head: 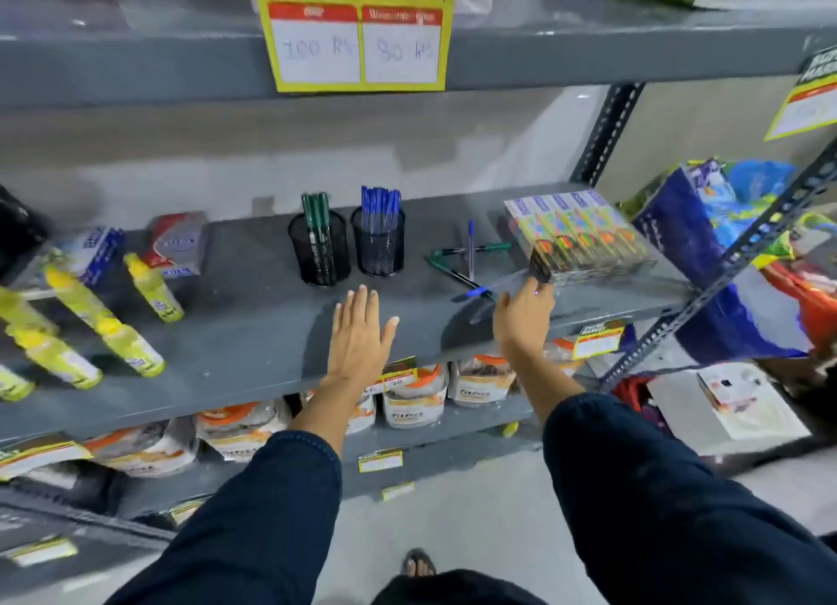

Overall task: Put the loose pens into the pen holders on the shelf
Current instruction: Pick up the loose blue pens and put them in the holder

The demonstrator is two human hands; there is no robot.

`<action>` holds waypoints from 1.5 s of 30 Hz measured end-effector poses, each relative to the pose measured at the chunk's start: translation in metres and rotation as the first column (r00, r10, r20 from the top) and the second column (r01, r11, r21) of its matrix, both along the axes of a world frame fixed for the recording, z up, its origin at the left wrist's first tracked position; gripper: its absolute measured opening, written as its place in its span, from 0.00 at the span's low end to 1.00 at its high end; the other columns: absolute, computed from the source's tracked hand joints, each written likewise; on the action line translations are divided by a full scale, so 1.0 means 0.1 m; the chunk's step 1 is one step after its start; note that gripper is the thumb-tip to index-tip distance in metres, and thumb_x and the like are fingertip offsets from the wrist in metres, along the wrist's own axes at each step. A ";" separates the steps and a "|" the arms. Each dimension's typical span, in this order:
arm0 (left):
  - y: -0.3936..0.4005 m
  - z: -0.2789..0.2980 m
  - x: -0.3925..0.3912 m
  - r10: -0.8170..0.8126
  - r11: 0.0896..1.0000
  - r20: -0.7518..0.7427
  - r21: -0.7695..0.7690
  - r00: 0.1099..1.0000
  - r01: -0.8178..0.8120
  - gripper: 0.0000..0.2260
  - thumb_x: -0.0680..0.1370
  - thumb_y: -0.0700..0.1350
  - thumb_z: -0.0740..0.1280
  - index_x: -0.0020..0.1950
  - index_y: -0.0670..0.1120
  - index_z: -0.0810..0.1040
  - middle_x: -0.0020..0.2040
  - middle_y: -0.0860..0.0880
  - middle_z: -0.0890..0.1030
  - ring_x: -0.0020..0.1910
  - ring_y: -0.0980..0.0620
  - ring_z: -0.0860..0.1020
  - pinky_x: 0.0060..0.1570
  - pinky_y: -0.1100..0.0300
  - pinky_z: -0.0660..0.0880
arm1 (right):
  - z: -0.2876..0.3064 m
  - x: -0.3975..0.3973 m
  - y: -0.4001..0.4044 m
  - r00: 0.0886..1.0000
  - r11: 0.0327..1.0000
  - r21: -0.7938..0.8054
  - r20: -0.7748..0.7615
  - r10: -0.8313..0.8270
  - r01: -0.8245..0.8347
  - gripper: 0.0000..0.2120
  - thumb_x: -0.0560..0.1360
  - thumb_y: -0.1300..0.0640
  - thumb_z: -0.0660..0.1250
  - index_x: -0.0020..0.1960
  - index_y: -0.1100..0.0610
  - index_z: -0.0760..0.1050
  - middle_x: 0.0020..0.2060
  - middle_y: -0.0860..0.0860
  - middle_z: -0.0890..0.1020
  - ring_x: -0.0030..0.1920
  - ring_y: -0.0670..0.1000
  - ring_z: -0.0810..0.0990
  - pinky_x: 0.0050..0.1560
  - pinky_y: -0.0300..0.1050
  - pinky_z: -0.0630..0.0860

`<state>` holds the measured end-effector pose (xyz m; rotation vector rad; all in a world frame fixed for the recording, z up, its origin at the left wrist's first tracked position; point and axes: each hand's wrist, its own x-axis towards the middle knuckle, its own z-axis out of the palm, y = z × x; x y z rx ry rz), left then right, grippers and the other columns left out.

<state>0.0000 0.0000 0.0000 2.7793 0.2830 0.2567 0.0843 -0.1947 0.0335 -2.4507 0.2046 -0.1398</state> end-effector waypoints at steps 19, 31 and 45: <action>0.05 -0.11 0.20 0.041 0.999 -0.021 -0.004 0.999 -0.041 0.21 0.79 0.49 0.58 0.66 0.38 0.66 0.68 0.37 0.69 0.69 0.39 0.63 0.69 0.43 0.56 | 0.09 0.58 -0.10 0.930 0.960 0.083 -0.282 -0.234 0.266 0.21 0.75 0.63 0.66 0.65 0.69 0.67 0.64 0.66 0.73 0.62 0.64 0.75 0.59 0.54 0.75; 0.26 -0.13 0.18 0.054 0.999 -0.011 0.000 0.999 -0.054 0.21 0.78 0.49 0.60 0.65 0.37 0.67 0.67 0.36 0.69 0.68 0.38 0.64 0.69 0.45 0.58 | 0.11 0.47 0.00 0.921 0.951 0.086 -0.288 -0.263 0.298 0.15 0.76 0.63 0.66 0.60 0.69 0.71 0.60 0.65 0.77 0.60 0.64 0.76 0.57 0.53 0.75; 0.38 -0.08 0.14 0.078 0.997 -0.008 0.010 0.997 -0.078 0.20 0.77 0.48 0.62 0.63 0.36 0.69 0.63 0.36 0.73 0.61 0.37 0.70 0.62 0.46 0.65 | 1.01 0.78 0.69 0.988 0.938 0.312 0.020 0.153 -0.152 0.10 0.69 0.64 0.66 0.49 0.62 0.81 0.39 0.56 0.81 0.38 0.54 0.77 0.44 0.48 0.78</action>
